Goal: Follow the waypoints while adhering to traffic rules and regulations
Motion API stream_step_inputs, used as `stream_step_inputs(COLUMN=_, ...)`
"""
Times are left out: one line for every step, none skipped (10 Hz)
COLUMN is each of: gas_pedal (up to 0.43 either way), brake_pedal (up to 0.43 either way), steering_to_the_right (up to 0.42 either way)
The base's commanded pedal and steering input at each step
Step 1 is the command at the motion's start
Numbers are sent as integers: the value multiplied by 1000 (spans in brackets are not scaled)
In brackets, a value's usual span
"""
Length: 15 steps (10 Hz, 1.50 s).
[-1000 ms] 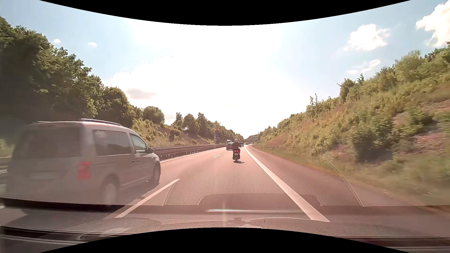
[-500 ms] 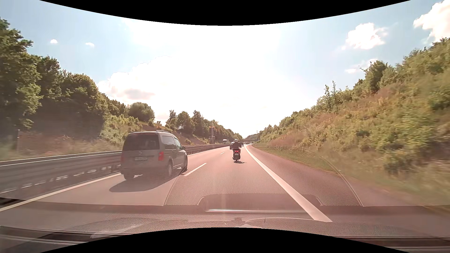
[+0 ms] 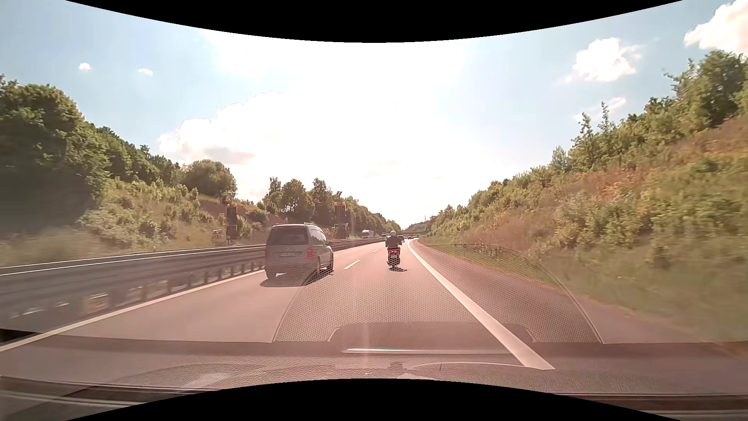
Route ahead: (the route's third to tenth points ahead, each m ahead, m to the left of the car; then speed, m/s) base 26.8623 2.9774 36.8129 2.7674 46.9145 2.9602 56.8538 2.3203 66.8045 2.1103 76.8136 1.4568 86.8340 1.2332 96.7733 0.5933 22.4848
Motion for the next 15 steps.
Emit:
stream_step_inputs(gas_pedal=248, brake_pedal=12, steering_to_the_right=5)
stream_step_inputs(gas_pedal=248, brake_pedal=12, steering_to_the_right=5)
stream_step_inputs(gas_pedal=240, brake_pedal=12, steering_to_the_right=5)
stream_step_inputs(gas_pedal=240, brake_pedal=6, steering_to_the_right=4)
stream_step_inputs(gas_pedal=228, brake_pedal=12, steering_to_the_right=4)
stream_step_inputs(gas_pedal=228, brake_pedal=12, steering_to_the_right=3)
stream_step_inputs(gas_pedal=228, brake_pedal=6, steering_to_the_right=3)
stream_step_inputs(gas_pedal=228, brake_pedal=12, steering_to_the_right=3)
stream_step_inputs(gas_pedal=228, brake_pedal=12, steering_to_the_right=3)
stream_step_inputs(gas_pedal=228, brake_pedal=12, steering_to_the_right=3)
stream_step_inputs(gas_pedal=228, brake_pedal=12, steering_to_the_right=3)
stream_step_inputs(gas_pedal=228, brake_pedal=12, steering_to_the_right=3)
stream_step_inputs(gas_pedal=228, brake_pedal=12, steering_to_the_right=1)
stream_step_inputs(gas_pedal=228, brake_pedal=12, steering_to_the_right=0)
stream_step_inputs(gas_pedal=228, brake_pedal=12, steering_to_the_right=0)
